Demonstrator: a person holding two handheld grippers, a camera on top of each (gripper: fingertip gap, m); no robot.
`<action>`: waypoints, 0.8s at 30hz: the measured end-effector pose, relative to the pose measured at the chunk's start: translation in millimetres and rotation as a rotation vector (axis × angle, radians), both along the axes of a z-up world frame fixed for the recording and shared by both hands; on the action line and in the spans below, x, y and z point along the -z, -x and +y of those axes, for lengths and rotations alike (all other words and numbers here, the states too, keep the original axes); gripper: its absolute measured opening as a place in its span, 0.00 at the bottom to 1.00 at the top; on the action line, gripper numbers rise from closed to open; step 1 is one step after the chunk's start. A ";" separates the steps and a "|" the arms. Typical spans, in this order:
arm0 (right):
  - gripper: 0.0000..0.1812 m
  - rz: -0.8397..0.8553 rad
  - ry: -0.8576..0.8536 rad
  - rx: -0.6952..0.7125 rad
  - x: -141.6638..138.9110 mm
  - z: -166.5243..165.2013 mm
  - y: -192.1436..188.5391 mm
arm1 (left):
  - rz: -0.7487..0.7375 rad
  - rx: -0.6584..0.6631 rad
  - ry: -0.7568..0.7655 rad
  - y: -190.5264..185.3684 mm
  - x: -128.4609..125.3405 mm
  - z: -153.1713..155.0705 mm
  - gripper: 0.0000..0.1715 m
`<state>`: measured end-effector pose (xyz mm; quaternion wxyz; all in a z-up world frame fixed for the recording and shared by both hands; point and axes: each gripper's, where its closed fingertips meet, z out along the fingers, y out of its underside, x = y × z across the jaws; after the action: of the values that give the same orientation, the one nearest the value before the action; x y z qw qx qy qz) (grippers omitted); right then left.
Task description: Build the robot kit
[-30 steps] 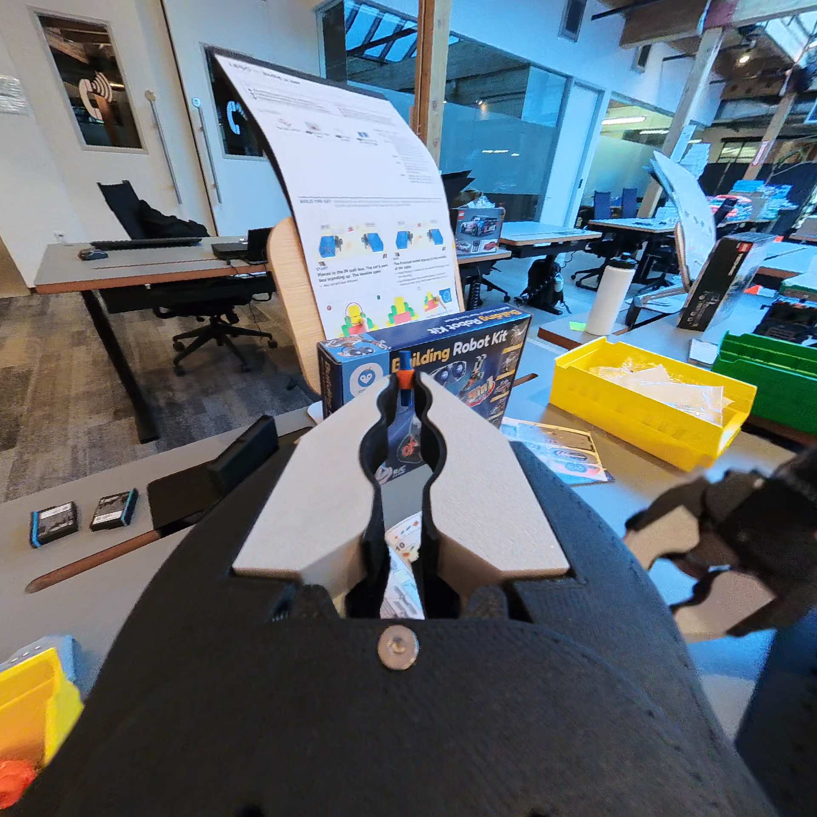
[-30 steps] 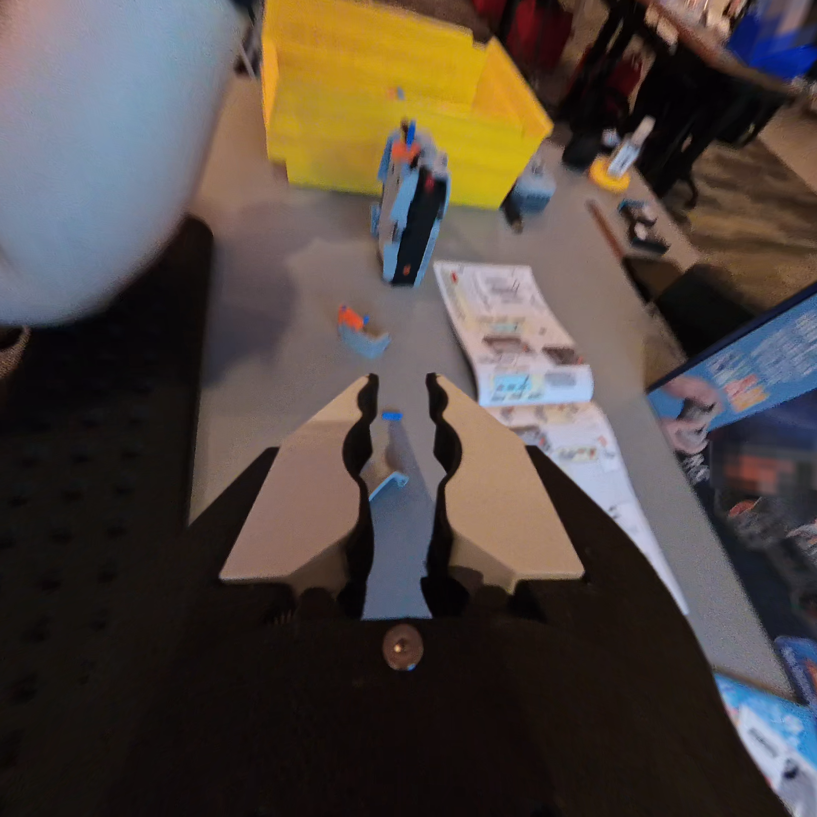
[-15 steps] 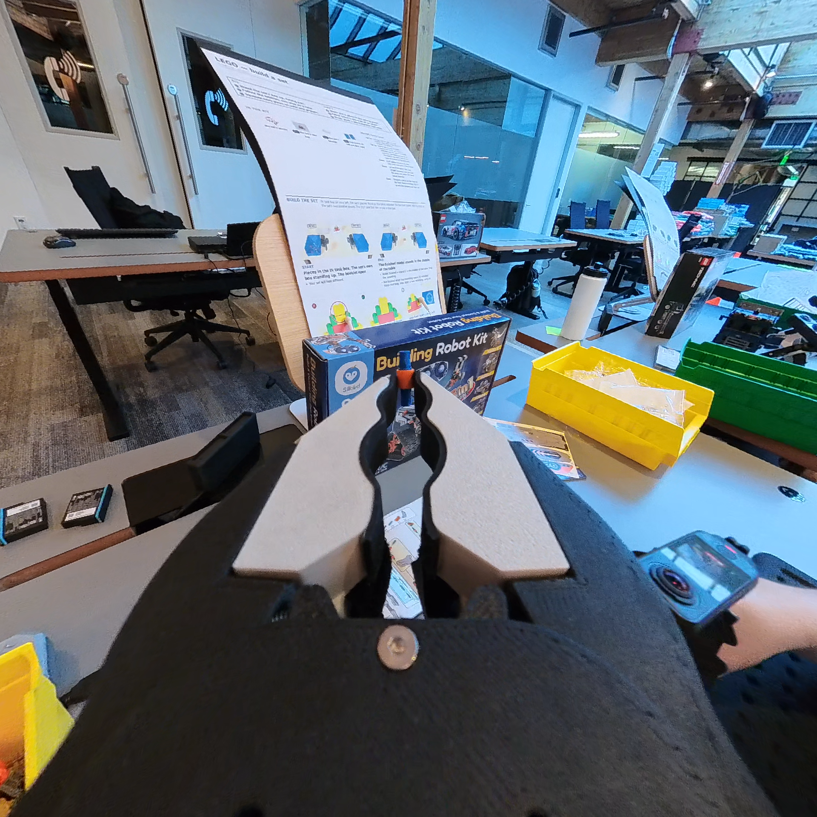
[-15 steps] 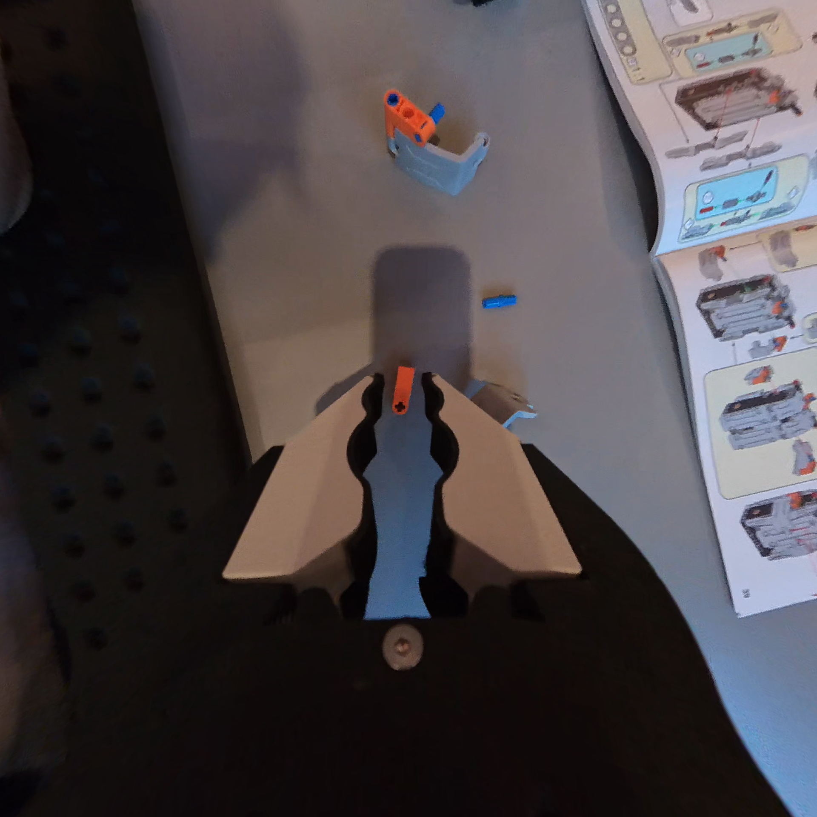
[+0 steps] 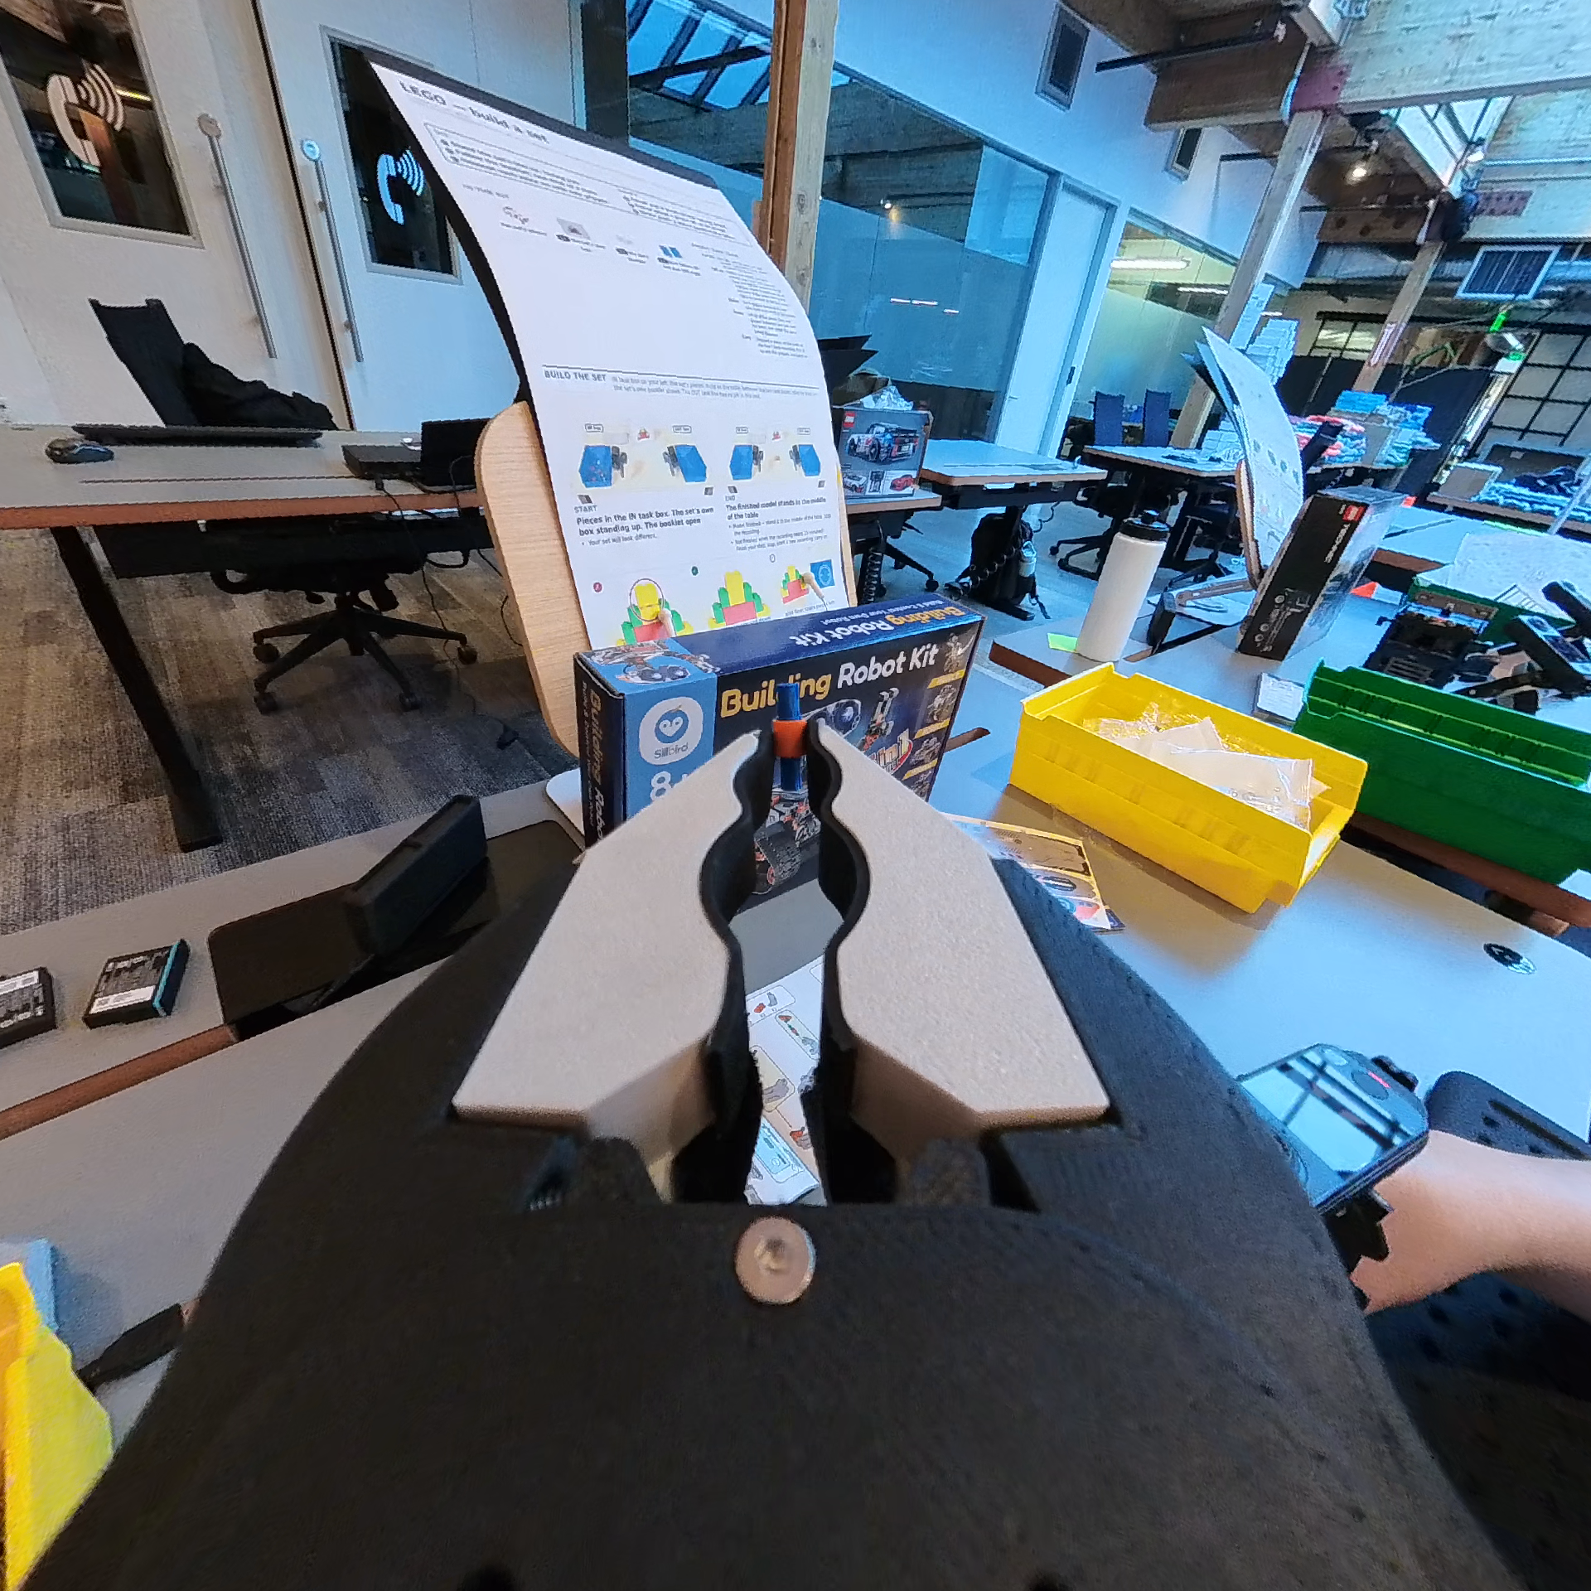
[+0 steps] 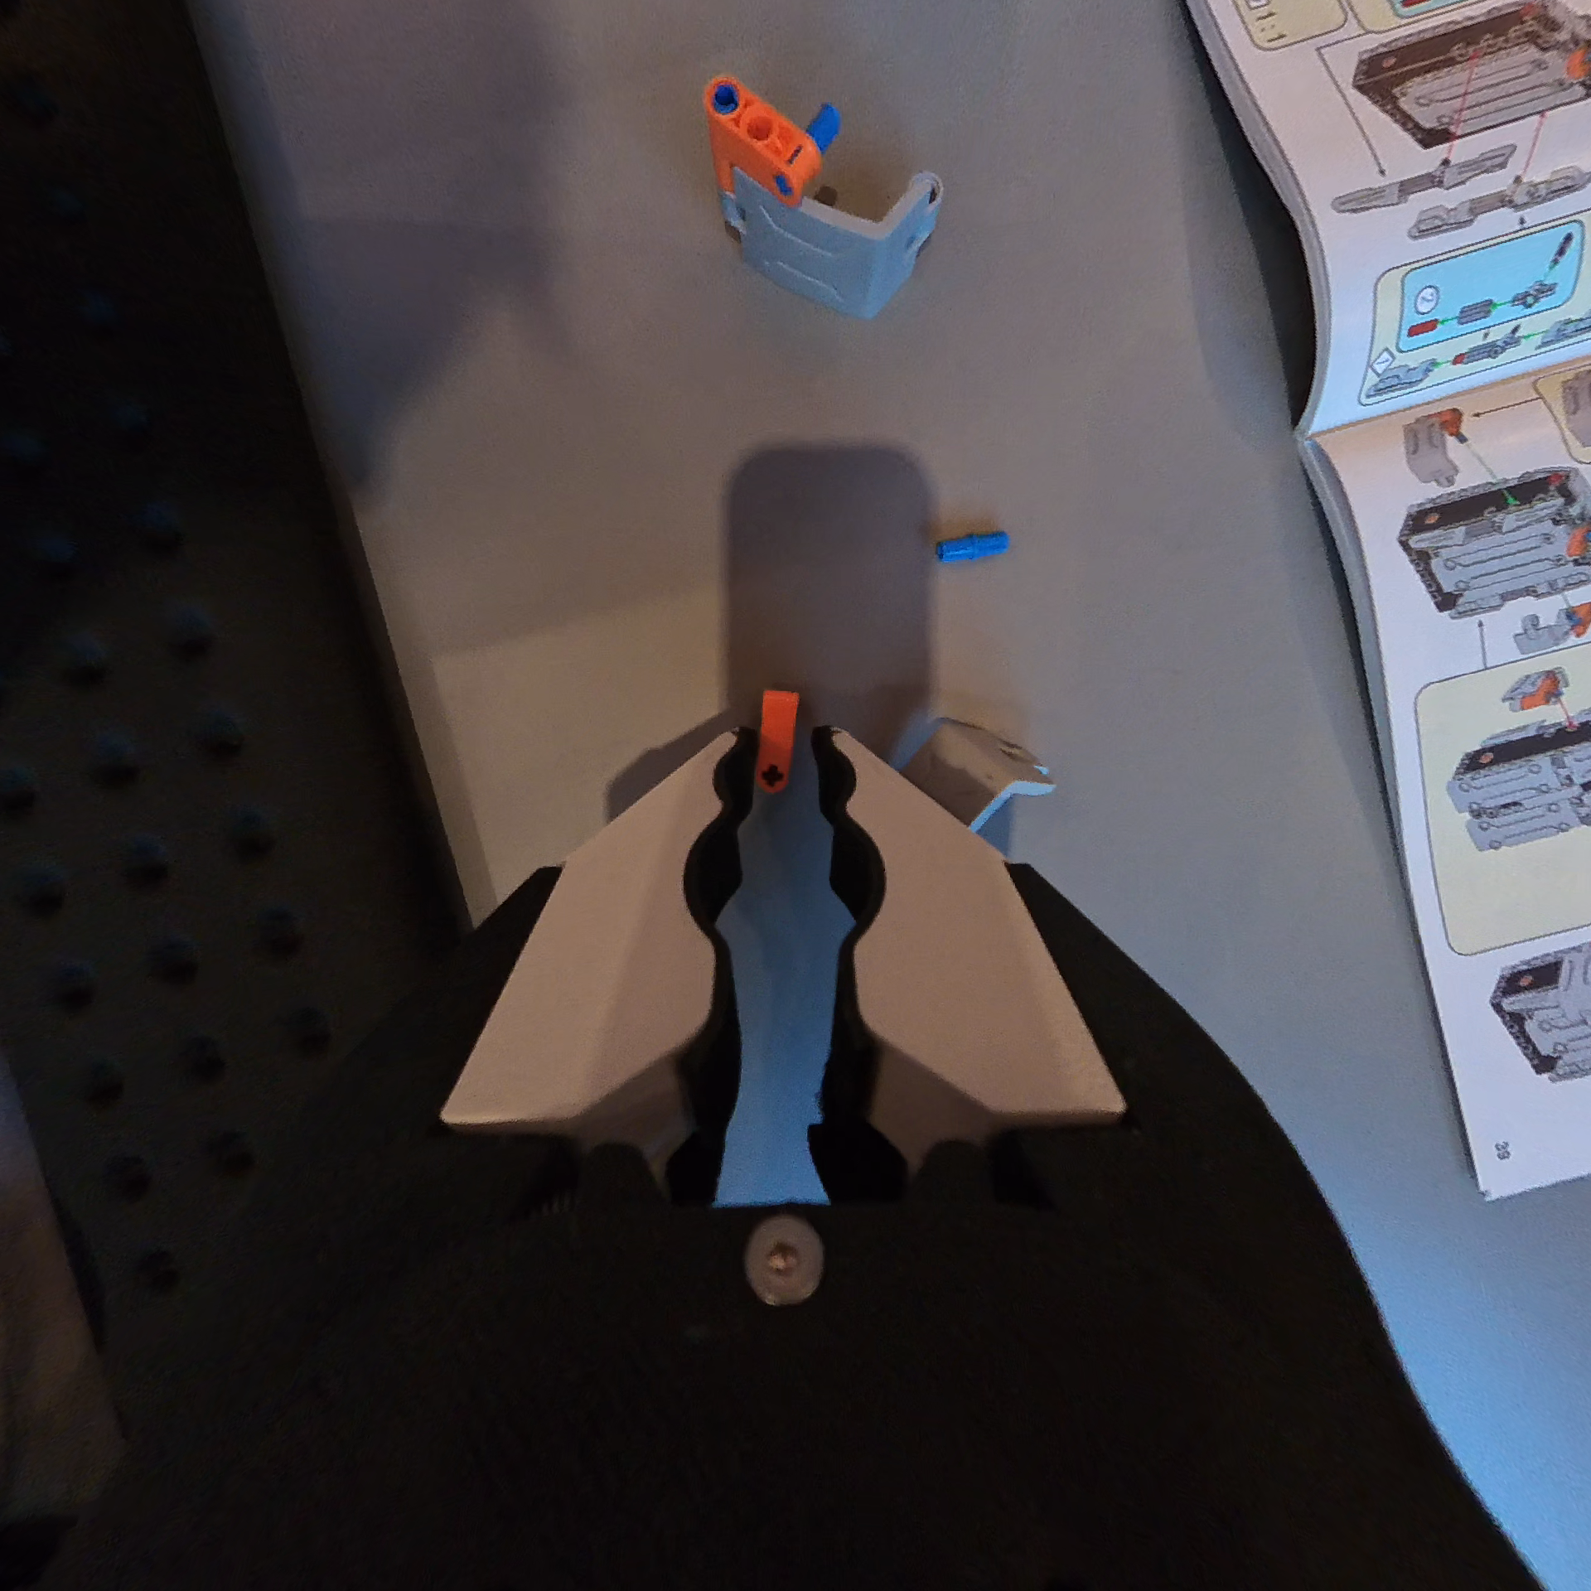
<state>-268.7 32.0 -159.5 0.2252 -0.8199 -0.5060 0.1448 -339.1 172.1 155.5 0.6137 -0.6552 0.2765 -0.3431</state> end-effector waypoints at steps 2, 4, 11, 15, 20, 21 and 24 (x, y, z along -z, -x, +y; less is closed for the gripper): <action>0.07 0.002 0.015 -0.002 1.5 -1.1 0.7 | 0.002 0.000 0.001 -0.4 0.4 0.3 0.03; 0.05 -0.008 0.016 -0.006 3.6 -1.1 0.2 | 0.001 0.000 0.003 -0.4 0.7 0.7 0.03; 0.04 0.018 -0.007 -0.020 0.3 -0.6 1.7 | 0.004 0.003 0.008 -1.7 2.4 1.9 0.03; 0.04 0.088 -0.061 -0.017 -18.5 7.0 1.3 | 0.010 0.009 0.015 -4.6 4.3 2.7 0.03; 0.04 0.177 -0.243 0.025 -75.9 38.6 -19.3 | 0.024 0.018 0.018 -10.4 6.2 1.9 0.03; 0.04 0.189 -0.290 0.046 -91.2 47.8 -26.9 | 0.028 0.020 0.019 -12.1 6.6 1.8 0.03; 0.04 0.224 -0.441 0.102 -142.3 74.4 -50.8 | 0.043 0.030 0.021 -18.5 8.6 1.2 0.03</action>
<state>-217.9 106.4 -17.2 0.4602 -0.7545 -0.4550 0.1092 -320.6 173.4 146.9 0.5956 -0.6644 0.2959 -0.3410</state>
